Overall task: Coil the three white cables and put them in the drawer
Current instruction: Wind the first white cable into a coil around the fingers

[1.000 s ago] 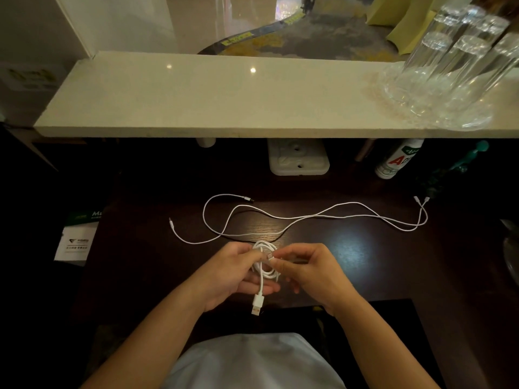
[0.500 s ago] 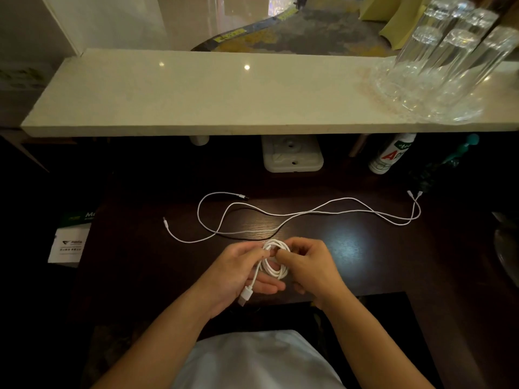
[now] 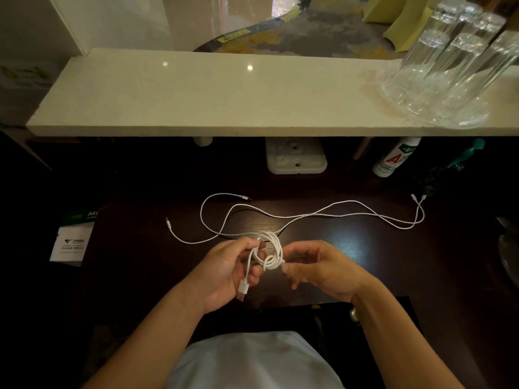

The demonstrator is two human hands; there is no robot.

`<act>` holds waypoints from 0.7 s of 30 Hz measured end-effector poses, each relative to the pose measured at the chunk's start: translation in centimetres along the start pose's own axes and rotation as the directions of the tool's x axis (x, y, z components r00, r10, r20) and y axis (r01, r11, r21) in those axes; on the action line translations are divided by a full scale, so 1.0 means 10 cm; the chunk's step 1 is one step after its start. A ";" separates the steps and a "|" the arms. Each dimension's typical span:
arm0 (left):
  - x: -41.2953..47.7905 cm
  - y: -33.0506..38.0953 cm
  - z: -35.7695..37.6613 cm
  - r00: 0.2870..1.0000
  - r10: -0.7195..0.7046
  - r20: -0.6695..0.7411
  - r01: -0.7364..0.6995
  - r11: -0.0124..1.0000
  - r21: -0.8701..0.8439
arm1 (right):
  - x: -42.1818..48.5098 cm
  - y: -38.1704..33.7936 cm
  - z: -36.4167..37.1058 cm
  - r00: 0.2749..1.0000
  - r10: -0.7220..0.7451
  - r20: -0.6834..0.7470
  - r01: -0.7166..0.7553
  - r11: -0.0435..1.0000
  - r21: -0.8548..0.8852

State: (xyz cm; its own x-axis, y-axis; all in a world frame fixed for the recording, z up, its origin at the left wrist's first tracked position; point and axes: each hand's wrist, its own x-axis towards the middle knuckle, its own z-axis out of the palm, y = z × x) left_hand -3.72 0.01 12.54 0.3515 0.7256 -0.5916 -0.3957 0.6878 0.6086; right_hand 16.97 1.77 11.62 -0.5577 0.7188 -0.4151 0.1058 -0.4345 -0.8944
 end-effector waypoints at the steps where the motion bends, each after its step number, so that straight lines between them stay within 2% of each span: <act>1: 0.00 -0.01 0.00 1.000 0.008 0.003 -0.008 0.999 0.036 | 0.01 -0.01 0.02 0.999 -0.029 -0.020 0.029 0.999 -0.027; 6: 0.04 0.04 -0.05 0.999 0.034 -0.027 -0.031 0.996 0.079 | 0.07 0.01 0.07 0.989 -0.099 -0.113 0.090 0.993 -0.079; 10: 0.04 0.09 -0.13 0.986 0.057 -0.155 -0.027 0.982 0.189 | 0.04 0.05 0.00 0.980 -0.092 -0.179 0.073 0.992 -0.106; 13: 0.05 0.11 -0.11 0.966 0.113 -0.232 -0.041 0.956 0.292 | 0.03 0.05 -0.02 0.976 -0.048 -0.212 0.038 0.998 -0.051; 15: 0.06 0.12 -0.08 0.960 0.148 -0.239 -0.053 0.930 0.364 | 0.05 0.05 -0.04 0.979 -0.037 -0.202 0.019 0.996 -0.088; 19: 0.05 0.10 0.00 0.970 0.153 -0.186 -0.059 0.900 0.432 | 0.08 -0.01 -0.02 0.994 0.026 -0.102 -0.053 0.963 -0.266; 21: 0.04 0.08 0.05 0.976 0.141 -0.166 -0.052 0.891 0.452 | 0.10 -0.07 0.01 0.997 0.019 -0.080 -0.037 0.973 -0.228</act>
State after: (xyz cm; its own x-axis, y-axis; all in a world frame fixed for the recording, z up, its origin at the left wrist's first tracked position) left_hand -3.48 0.86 13.03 0.1466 0.8018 -0.5793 0.0125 0.5840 0.8116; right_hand 16.24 2.71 11.81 -0.4879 0.7514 -0.4442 0.3115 -0.3255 -0.8928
